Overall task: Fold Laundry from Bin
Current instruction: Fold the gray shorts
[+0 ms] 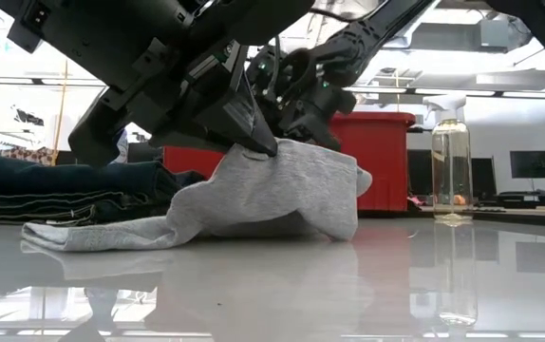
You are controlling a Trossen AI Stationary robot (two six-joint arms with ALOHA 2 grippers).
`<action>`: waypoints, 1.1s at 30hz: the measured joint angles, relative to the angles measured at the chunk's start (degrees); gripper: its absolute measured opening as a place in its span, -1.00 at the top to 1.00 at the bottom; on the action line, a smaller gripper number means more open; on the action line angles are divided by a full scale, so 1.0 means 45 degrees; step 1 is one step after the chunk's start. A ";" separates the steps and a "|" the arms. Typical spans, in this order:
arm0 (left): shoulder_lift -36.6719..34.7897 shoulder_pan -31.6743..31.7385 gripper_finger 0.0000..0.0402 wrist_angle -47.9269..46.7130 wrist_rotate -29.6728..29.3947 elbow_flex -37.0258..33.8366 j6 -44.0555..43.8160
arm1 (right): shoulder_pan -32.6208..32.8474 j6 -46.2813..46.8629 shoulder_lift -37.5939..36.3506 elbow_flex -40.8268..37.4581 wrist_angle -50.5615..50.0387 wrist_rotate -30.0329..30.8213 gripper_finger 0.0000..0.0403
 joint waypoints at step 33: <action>-0.0015 0.0169 1.00 -0.2045 -0.1401 -0.0005 -0.1263 | -0.1916 0.3730 0.0235 0.0028 -0.3903 0.2961 0.93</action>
